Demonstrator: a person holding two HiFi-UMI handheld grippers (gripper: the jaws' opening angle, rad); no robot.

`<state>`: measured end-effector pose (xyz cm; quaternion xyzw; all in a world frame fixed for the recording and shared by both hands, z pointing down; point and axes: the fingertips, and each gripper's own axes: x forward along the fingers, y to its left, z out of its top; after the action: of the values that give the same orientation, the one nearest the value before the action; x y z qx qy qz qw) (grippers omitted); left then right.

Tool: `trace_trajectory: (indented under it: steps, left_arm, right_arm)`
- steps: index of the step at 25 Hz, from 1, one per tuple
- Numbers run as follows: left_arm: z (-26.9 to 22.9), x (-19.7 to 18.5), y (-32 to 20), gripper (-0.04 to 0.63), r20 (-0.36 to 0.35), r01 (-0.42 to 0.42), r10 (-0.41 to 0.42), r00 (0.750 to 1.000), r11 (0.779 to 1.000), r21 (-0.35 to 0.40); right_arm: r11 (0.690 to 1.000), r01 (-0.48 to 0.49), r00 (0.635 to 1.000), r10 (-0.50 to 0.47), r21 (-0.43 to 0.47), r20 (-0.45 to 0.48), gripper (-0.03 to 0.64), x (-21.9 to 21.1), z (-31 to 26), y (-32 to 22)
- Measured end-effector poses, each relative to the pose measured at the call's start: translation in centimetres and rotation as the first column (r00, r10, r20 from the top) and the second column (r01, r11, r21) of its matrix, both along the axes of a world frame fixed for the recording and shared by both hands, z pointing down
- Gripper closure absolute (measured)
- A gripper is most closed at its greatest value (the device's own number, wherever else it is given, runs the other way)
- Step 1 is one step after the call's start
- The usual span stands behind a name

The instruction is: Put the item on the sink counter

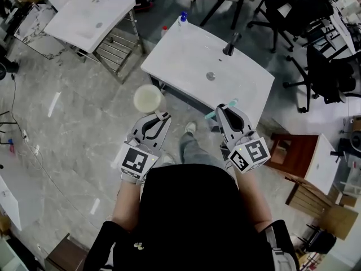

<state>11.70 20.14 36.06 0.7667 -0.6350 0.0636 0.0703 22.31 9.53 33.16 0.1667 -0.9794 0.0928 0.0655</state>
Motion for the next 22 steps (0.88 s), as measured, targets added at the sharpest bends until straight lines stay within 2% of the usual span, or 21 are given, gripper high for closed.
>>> trace_trajectory:
  steps: [12, 17, 22]
  left_arm:
    - [2.4, -3.9, -10.1, 0.554, -0.012, 0.008, -0.009, 1.000, 0.999, -0.048]
    - [2.7, -4.8, -13.2, 0.554, -0.039, 0.027, -0.030, 0.999, 0.997, -0.069]
    - [2.5, -5.1, -16.2, 0.554, -0.019, 0.033, -0.035, 0.999, 0.996, -0.081]
  right_arm:
    - [0.999, 0.026, 1.000, -0.026, -0.041, -0.006, 0.571, -4.1, 1.9, -10.1]
    - [0.998, 0.034, 0.999, -0.033, -0.058, 0.009, 0.571, -4.9, 1.9, -13.3]
    - [0.996, 0.042, 0.999, -0.040, -0.084, 0.026, 0.571, -5.4, 2.1, -16.1]
